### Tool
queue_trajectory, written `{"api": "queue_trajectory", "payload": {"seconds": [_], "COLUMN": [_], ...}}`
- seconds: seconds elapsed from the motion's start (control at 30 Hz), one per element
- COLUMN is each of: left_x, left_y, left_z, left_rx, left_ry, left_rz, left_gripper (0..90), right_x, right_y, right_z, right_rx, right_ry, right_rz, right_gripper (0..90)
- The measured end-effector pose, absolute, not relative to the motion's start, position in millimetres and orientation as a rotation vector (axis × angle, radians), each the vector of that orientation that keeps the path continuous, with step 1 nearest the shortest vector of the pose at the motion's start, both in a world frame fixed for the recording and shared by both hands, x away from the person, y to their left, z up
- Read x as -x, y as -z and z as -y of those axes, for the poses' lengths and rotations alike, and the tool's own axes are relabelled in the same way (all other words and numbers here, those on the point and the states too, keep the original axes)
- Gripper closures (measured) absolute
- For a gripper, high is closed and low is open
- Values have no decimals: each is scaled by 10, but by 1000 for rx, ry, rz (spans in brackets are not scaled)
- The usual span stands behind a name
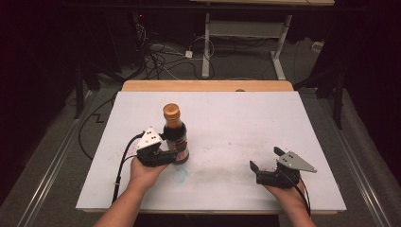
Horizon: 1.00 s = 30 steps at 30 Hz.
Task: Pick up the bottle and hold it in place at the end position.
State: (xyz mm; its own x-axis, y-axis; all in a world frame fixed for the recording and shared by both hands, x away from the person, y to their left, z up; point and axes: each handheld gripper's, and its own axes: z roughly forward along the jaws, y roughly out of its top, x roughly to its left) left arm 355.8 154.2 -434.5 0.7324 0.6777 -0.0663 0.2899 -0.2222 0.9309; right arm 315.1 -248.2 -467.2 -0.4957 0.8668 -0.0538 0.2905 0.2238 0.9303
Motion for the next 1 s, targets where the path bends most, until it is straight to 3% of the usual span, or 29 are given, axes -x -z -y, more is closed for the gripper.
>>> {"api": "queue_trajectory", "payload": {"seconds": [1.0], "left_x": [-4282], "left_y": [4390], "left_z": [-925], "left_rx": [-1819], "left_ry": [-452], "left_rz": [-752], "left_gripper": [301], "right_x": [-3143], "right_y": [4681], "right_z": [2534], "right_rx": [-1081], "right_ry": [-1280], "right_rz": [-1905], "right_gripper": [2]}}
